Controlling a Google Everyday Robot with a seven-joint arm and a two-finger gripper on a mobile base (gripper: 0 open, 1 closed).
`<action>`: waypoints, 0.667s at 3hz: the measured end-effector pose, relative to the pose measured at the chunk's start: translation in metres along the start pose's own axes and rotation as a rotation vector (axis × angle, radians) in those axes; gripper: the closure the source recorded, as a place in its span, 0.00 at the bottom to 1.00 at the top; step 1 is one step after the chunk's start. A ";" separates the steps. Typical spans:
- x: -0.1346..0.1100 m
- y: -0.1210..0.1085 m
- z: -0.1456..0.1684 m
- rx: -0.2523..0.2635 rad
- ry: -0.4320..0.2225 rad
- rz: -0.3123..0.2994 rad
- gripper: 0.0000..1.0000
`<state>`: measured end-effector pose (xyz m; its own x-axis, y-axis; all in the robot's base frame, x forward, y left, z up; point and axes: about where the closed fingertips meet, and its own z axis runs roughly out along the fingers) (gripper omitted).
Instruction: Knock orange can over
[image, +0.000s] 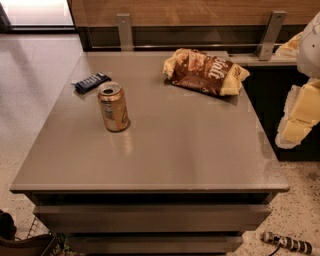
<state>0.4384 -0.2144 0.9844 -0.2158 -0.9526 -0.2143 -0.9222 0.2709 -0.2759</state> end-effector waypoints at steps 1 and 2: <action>-0.001 -0.001 0.000 0.003 -0.006 0.001 0.00; -0.007 -0.004 0.003 0.018 -0.040 0.006 0.00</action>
Offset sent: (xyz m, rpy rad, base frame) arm 0.0129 0.0097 -0.0062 0.0703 -0.0355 0.0032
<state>0.4445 -0.2089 0.9838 -0.2081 -0.9449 -0.2528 -0.9151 0.2793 -0.2909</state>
